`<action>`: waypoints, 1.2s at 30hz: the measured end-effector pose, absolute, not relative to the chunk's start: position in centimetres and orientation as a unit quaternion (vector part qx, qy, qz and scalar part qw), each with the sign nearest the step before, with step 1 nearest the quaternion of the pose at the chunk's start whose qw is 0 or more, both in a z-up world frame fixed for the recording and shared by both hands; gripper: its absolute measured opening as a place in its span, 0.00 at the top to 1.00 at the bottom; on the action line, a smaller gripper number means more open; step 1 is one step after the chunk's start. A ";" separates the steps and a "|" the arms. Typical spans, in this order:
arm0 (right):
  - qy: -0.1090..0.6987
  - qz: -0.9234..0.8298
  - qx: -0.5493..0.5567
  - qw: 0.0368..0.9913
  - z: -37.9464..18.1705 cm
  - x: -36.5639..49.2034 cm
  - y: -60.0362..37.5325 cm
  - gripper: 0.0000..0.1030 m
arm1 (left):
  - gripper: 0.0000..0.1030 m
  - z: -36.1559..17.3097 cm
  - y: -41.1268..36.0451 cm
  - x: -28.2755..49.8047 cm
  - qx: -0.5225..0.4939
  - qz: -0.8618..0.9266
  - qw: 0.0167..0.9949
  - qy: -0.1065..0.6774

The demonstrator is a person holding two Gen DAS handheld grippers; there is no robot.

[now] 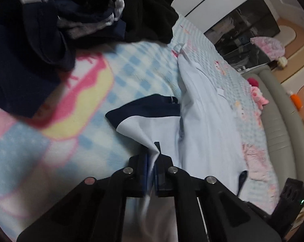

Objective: Fold clothes

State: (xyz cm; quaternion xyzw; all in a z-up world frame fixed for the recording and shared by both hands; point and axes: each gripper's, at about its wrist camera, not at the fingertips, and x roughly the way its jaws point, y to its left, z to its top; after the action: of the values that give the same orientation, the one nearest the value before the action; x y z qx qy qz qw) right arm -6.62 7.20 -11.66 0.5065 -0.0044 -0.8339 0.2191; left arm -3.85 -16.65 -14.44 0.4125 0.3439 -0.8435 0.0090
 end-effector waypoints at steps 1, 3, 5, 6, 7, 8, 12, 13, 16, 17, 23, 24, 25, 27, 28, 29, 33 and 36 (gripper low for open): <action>-0.008 -0.836 0.507 0.211 -11.9 -6.6 7.7 0.80 | 0.97 -14.2 -16.6 -3.6 0.409 -0.848 0.017 0.336; -0.012 -0.838 0.507 0.202 -12.1 -6.5 8.7 0.80 | 0.98 -13.5 -17.5 -3.0 0.401 -0.853 0.033 0.333; -0.014 -0.837 0.514 0.189 -12.6 -6.6 9.5 0.80 | 0.98 -12.9 -18.4 -2.3 0.394 -0.851 0.040 0.345; -0.015 -0.836 0.517 0.182 -12.9 -6.7 9.9 0.80 | 0.98 -12.7 -18.5 -2.2 0.392 -0.852 0.042 0.343; -0.018 -0.834 0.520 0.183 -13.2 -6.8 10.2 0.80 | 0.98 -12.6 -18.6 -2.0 0.391 -0.854 0.045 0.341; -0.020 -0.833 0.522 0.184 -13.5 -6.9 10.5 0.80 | 0.98 -12.6 -18.4 -2.0 0.394 -0.857 0.049 0.330; -0.010 -0.832 0.524 0.182 -13.9 -6.9 10.6 0.80 | 0.98 -11.7 -17.3 -1.6 0.394 -0.865 0.051 0.306; -0.006 -0.834 0.521 0.183 -13.8 -6.8 10.6 0.80 | 0.98 -10.8 -16.5 -1.6 0.386 -0.874 0.043 0.291; -0.006 -0.841 0.505 0.194 -12.8 -6.4 10.6 0.80 | 0.98 -7.8 -13.3 -2.1 0.370 -0.895 -0.015 0.247; -0.007 -0.843 0.501 0.197 -12.5 -6.3 10.5 0.80 | 0.98 -7.3 -11.9 -2.6 0.374 -0.897 -0.042 0.234; -0.009 -0.846 0.493 0.203 -12.4 -6.0 10.6 0.80 | 0.96 -12.0 -7.1 -5.1 0.461 -0.863 -0.083 0.189; -0.008 -0.846 0.492 0.204 -12.4 -5.9 10.6 0.80 | 0.96 -13.3 -7.0 -5.5 0.480 -0.851 -0.085 0.193; -0.006 -0.846 0.492 0.207 -12.3 -5.9 10.6 0.80 | 0.95 -13.7 -7.4 -5.2 0.482 -0.846 -0.094 0.209; -0.008 -0.846 0.487 0.217 -11.9 -6.1 10.5 0.80 | 0.87 -14.0 -8.4 -4.5 0.476 -0.838 -0.113 0.241; -0.012 -0.846 0.483 0.224 -11.6 -6.3 10.4 0.80 | 0.80 -14.0 -8.7 -4.3 0.473 -0.834 -0.127 0.254; -0.018 -0.847 0.477 0.233 -11.0 -6.7 10.0 0.80 | 0.63 -13.9 -8.8 -4.1 0.472 -0.832 -0.139 0.257; -0.039 -0.839 0.462 0.287 -8.5 -8.4 6.6 0.65 | 0.56 -13.6 -8.8 -3.1 0.472 -0.828 -0.168 0.251; -0.023 -0.819 0.465 0.336 -8.3 -8.8 3.1 0.42 | 0.56 -13.9 -8.9 -2.4 0.477 -0.824 -0.179 0.249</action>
State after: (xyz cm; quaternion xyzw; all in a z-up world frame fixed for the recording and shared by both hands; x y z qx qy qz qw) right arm -8.83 3.06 -8.32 0.4649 -0.0234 -0.8190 0.3356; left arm -2.41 -8.86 -13.91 0.4767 0.2495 -0.8236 -0.1793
